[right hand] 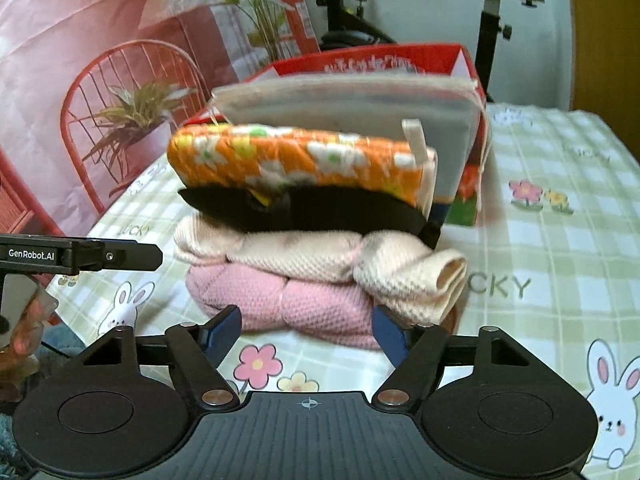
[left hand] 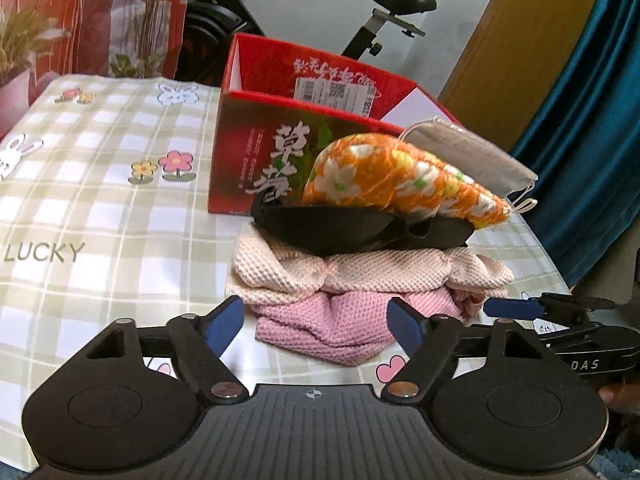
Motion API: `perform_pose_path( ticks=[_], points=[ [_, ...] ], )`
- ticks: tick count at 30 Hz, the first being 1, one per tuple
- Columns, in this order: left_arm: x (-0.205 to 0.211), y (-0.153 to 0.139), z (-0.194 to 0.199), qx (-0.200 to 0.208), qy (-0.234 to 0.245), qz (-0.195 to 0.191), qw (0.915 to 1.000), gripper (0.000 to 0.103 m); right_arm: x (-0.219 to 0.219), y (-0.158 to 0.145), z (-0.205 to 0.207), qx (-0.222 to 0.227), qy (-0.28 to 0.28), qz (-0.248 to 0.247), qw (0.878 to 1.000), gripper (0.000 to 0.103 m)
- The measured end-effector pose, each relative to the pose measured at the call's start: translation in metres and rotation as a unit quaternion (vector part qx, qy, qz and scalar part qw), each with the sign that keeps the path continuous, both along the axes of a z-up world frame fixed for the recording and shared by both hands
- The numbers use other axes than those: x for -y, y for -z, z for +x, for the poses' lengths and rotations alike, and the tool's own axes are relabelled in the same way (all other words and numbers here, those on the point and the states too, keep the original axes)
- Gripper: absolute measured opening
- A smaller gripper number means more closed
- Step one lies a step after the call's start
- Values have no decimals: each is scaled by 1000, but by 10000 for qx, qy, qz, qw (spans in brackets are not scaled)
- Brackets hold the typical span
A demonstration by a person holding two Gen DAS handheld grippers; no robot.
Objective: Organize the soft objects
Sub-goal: 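Lower the left tool onto the pink knit towel and close it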
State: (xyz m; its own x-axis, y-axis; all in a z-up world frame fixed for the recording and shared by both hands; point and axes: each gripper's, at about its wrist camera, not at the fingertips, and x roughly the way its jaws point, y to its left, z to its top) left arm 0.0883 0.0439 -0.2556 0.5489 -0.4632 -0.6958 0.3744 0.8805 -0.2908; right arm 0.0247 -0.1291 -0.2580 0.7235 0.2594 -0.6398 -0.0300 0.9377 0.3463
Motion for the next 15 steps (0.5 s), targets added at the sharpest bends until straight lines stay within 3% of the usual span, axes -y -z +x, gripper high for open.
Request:
perform_pose_path(
  ticks=[15],
  points=[
    [12,30,19,-321,67,45,9995,73,8,28,11,-243,219,-35,9995,64]
  ],
)
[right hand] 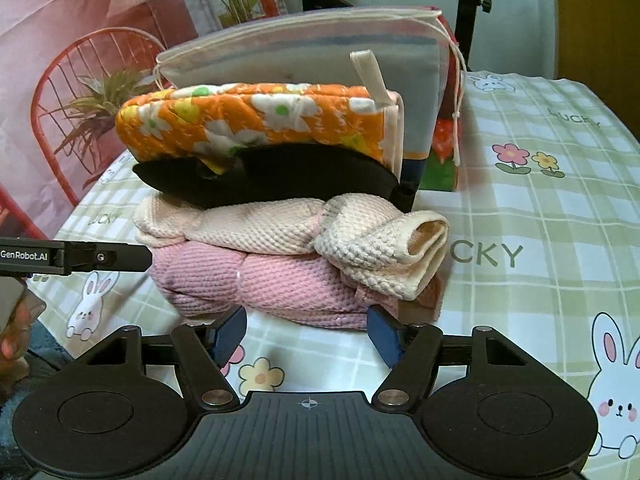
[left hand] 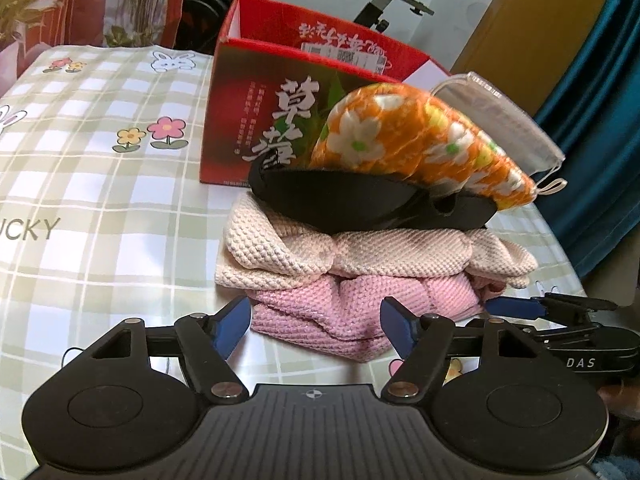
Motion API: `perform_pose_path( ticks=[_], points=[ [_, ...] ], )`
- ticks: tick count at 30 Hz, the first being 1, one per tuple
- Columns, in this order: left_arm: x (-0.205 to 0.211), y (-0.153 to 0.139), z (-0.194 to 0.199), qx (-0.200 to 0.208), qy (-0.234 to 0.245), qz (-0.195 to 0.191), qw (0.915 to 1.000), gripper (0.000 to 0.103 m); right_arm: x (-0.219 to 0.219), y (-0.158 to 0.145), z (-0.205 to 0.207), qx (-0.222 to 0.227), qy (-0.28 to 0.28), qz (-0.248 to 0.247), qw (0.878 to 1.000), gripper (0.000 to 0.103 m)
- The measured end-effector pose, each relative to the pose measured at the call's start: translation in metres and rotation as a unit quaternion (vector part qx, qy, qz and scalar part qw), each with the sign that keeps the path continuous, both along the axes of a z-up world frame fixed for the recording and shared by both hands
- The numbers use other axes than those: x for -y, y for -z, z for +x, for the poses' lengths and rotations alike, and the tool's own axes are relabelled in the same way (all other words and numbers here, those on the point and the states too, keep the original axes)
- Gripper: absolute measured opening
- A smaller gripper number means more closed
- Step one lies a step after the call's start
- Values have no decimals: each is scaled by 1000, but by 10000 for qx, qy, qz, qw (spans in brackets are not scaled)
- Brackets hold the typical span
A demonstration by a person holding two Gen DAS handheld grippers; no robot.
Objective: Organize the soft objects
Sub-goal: 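Lower the left tool onto the pink knit towel and close it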
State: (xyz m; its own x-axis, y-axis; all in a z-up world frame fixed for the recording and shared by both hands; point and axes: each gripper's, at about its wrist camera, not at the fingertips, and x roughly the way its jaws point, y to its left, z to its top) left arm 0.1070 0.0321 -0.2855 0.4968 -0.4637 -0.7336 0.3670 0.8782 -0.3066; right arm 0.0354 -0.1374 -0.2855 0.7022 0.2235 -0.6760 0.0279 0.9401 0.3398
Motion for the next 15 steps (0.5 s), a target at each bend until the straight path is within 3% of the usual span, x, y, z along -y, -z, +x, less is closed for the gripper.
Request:
perform_pose_path(
  ticks=[11,15],
  points=[
    [4,18,20,-281,-43,4,9996,74,11,4,21,70,344,86,9993,63],
    [16,17,26,-219,13,196,9996,76,9,8,32,56,459,62,9989,65]
  ],
)
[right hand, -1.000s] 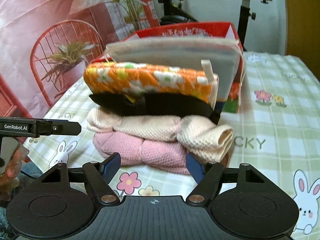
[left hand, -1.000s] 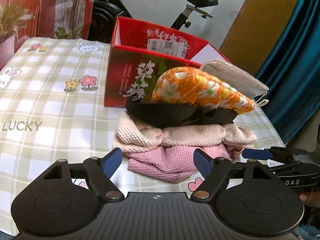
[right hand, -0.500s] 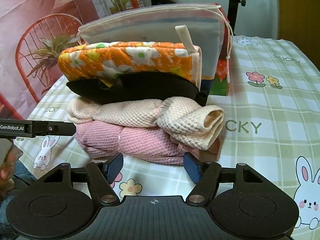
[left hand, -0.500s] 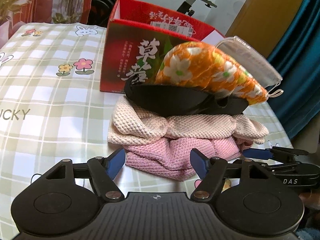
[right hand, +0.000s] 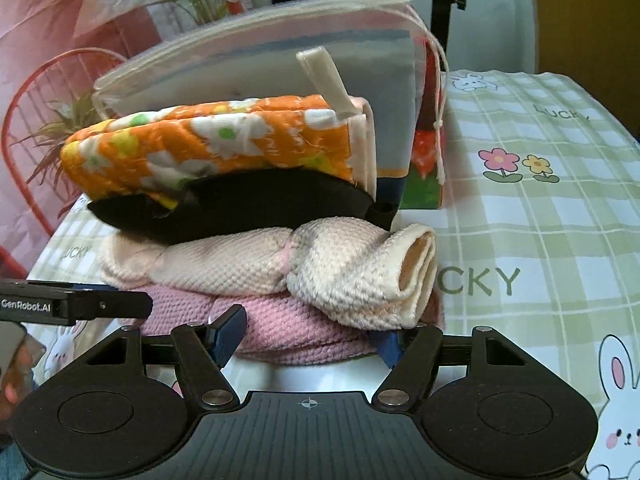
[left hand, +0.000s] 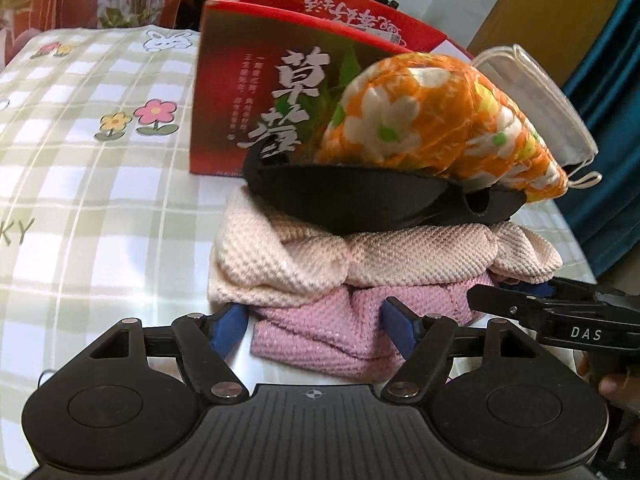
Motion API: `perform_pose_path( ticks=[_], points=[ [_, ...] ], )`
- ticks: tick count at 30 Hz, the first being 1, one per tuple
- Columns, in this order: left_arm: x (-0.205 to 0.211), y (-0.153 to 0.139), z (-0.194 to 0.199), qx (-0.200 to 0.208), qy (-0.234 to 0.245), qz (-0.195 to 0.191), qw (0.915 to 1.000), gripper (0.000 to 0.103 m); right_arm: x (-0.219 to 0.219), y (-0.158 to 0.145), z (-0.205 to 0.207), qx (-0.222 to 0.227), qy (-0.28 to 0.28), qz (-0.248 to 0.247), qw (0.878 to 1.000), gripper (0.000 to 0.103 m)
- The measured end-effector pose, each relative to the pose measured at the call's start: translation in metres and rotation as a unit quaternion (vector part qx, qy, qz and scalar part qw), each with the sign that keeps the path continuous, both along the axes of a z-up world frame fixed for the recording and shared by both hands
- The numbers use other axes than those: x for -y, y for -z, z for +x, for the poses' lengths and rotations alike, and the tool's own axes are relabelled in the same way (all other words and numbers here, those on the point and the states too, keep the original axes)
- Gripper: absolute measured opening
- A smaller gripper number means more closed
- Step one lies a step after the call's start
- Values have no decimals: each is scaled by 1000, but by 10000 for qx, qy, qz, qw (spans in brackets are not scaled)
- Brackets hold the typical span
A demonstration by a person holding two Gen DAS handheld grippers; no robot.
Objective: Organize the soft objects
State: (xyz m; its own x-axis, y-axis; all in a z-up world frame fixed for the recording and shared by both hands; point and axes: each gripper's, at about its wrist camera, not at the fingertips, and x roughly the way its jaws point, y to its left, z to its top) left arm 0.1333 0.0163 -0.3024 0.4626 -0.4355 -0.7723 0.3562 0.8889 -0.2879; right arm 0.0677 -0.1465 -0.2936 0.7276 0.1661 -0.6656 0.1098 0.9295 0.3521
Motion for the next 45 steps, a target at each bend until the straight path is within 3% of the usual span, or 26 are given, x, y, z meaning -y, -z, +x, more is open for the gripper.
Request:
perform_pose_path(
  ticks=[3,4,5,7,10,12,21,37,45],
  points=[
    [5,-1,-3,76,-17,59,10000,69,-6,0,3,28,-27,-173,9998,63],
    [5,0,-5,76,1,18,10000,60,-6,1,1,35,-53,-188,9998,62],
    [5,0,-6,43,32,-44,10000,49,-6,1,1,42,-80,-184,9998,58],
    [6,-2,-10,-9,118,-138,9998,38,-7,0,-1,48,-135,-130,9998,49],
    [12,-6,-17,128,222,28,9997,33,-9,-1,-2,31,-242,-66,9997,37],
    [12,-7,-21,133,218,35,9997,32,-10,-2,-4,22,-302,-16,9995,31],
    [-7,-13,-30,81,-30,-135,9999,28,-17,-6,-14,16,-561,252,9981,26],
    [-6,-77,-58,1248,-60,-345,9916,26,-7,-67,-41,1108,-500,164,9925,24],
    [-4,-88,-66,1492,0,-417,9879,25,-18,-87,-42,1441,-582,-134,9878,20]
  ],
)
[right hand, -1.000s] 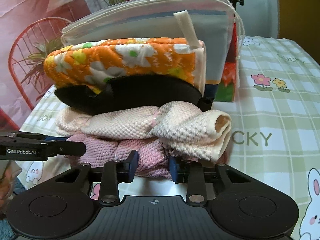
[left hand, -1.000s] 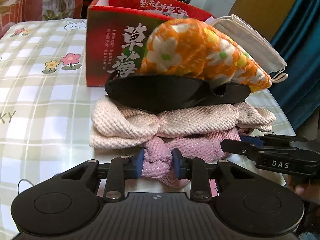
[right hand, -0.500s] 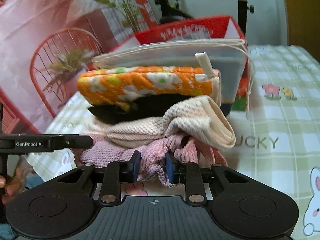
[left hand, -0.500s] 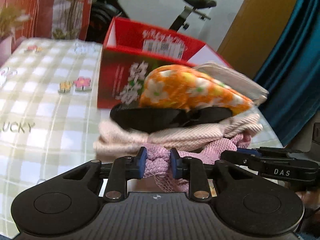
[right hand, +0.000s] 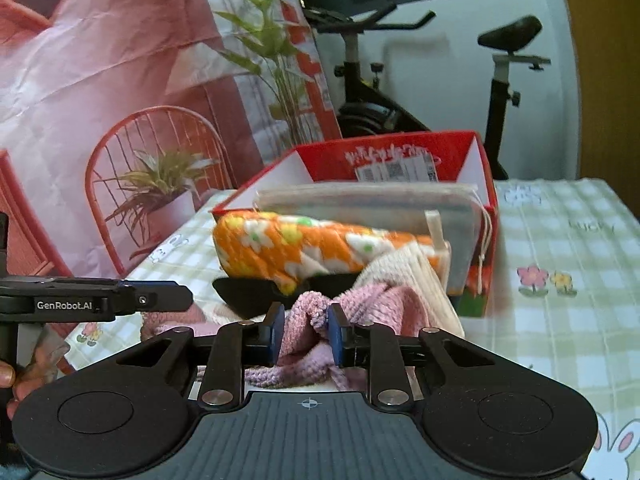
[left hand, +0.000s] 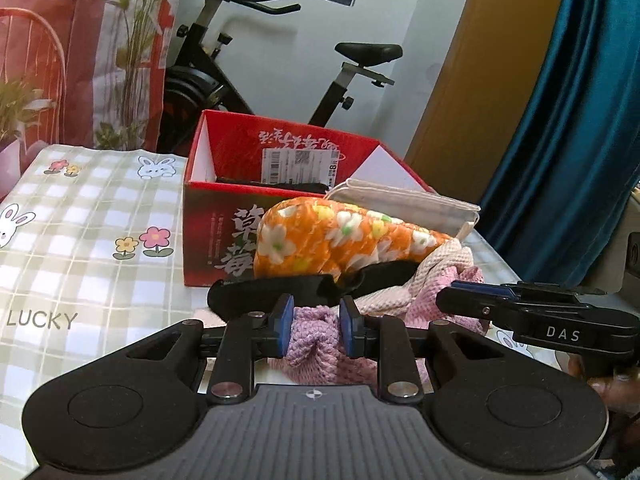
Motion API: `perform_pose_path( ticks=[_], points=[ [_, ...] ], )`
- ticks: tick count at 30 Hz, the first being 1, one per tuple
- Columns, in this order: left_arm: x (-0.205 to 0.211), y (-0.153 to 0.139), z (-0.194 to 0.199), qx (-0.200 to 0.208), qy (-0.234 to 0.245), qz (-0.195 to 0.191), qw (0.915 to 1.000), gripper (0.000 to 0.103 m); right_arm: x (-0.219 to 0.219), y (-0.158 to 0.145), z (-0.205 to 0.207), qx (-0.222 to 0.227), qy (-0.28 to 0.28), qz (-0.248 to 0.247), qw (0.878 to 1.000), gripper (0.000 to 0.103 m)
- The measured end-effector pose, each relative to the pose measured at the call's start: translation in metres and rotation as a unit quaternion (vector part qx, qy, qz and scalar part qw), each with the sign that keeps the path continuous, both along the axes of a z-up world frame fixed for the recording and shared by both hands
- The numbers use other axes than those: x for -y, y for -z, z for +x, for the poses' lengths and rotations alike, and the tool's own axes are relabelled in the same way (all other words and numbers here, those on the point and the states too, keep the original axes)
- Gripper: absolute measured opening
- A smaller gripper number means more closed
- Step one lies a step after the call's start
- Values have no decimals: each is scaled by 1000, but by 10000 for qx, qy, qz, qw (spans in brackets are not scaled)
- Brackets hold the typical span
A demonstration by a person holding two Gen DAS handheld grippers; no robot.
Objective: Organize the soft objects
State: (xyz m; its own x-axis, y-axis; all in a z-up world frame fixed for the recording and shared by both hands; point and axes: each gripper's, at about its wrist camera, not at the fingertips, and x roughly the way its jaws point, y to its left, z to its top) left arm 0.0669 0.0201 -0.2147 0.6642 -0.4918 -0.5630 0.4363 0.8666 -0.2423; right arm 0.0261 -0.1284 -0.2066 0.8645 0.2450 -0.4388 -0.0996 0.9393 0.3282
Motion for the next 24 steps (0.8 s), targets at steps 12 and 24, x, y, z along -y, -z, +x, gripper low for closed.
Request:
perform_pose_path(
  ticks=[12,24],
  points=[
    [-14,26,17,-715,-164,-121,9972,9,3,19,2,-429,-48,70,9990,1],
    [-24,43,1,-1597,150,229,9868,36,2,36,-14,-1048,-256,111,9941,15]
  ],
)
